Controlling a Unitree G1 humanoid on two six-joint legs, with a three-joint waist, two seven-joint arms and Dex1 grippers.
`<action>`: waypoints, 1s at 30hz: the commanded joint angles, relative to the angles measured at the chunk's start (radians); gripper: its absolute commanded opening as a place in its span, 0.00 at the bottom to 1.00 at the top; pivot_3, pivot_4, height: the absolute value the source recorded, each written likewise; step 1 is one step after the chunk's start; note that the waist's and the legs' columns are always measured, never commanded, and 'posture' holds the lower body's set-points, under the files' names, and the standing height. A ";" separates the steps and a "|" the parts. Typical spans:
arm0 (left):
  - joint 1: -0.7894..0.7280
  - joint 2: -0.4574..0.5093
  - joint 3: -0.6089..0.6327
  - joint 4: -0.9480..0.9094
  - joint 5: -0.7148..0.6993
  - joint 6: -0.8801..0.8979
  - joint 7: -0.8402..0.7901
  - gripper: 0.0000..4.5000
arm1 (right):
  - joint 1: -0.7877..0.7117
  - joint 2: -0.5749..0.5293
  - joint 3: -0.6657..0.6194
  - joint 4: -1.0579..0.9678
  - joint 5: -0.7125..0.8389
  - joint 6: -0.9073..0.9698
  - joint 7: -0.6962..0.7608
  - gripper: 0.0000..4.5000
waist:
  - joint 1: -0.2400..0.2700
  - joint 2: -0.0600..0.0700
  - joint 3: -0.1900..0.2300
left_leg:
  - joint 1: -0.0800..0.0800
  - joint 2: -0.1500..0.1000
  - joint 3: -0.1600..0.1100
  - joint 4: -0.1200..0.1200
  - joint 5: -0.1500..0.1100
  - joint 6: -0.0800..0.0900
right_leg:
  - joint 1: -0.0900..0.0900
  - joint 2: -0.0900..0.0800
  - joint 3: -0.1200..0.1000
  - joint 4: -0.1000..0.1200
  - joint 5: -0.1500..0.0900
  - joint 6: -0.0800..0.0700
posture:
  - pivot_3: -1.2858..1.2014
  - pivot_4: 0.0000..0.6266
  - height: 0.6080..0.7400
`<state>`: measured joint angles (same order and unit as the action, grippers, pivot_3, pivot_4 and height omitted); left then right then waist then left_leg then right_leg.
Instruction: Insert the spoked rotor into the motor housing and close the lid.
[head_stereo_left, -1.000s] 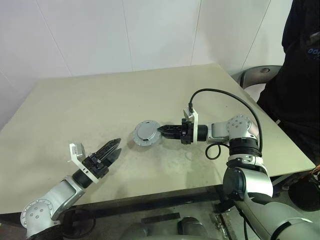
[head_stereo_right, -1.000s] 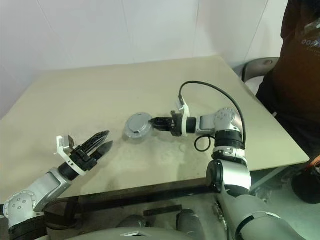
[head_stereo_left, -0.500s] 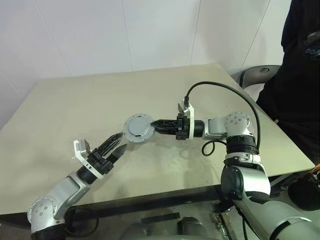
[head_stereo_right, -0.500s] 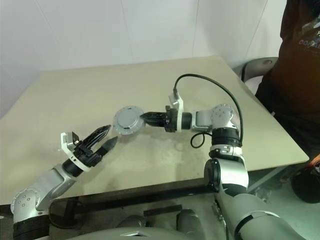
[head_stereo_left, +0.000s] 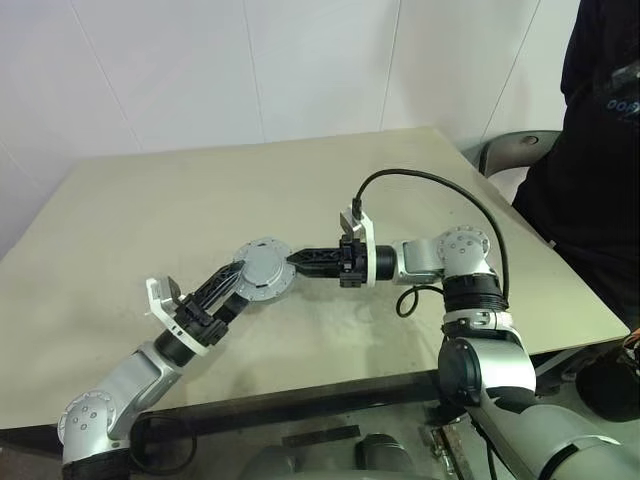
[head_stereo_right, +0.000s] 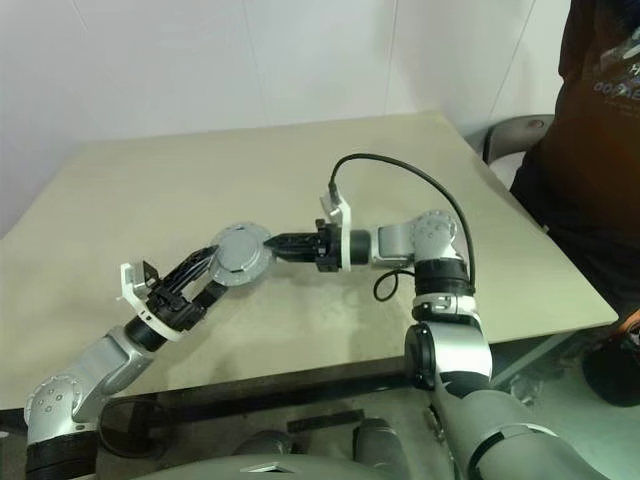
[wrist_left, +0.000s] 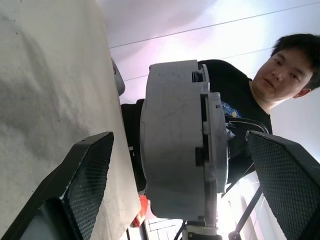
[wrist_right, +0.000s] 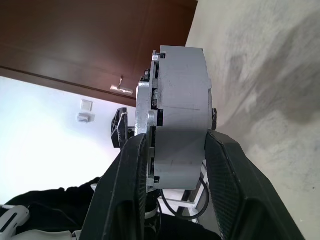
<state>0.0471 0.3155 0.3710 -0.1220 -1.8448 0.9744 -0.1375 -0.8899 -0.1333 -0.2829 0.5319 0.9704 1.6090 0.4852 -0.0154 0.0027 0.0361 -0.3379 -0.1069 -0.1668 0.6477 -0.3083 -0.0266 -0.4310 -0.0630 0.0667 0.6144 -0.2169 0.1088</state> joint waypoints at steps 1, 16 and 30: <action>-0.007 0.013 -0.019 -0.037 -0.019 -0.003 -0.028 0.96 | -0.020 0.007 -0.008 -0.049 0.088 0.005 -0.003 0.29 | -0.001 0.000 0.000 | 0.000 0.000 0.000 0.000 0.000 0.000 | 0.000 0.000 0.000 0.000 0.000 0.000 | 0.52 0.00 1.00; -0.003 0.054 -0.045 -0.029 -0.041 -0.012 -0.056 0.51 | -0.027 0.034 -0.074 -0.008 0.128 0.005 -0.087 0.29 | -0.001 0.000 0.000 | 0.000 0.000 0.000 0.000 0.000 0.000 | 0.000 0.000 0.000 0.000 0.000 0.000 | 0.52 0.00 1.00; 0.017 0.069 -0.057 -0.058 -0.054 -0.044 -0.042 0.51 | -0.003 0.076 -0.119 -0.030 0.067 -0.031 -0.147 0.74 | -0.001 0.000 0.000 | 0.000 0.000 0.000 0.000 0.000 0.000 | 0.000 0.000 0.000 0.000 0.000 0.000 | 0.52 0.00 1.00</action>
<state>0.0756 0.3727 0.3065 -0.1266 -1.8778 0.9299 -0.1691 -0.8764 -0.0582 -0.3833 0.5322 1.0311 1.5733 0.3341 -0.0164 0.0030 0.0362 -0.3380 -0.1068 -0.1666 0.6473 -0.3084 -0.0264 -0.4312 -0.0627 0.0671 0.6142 -0.2169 0.1088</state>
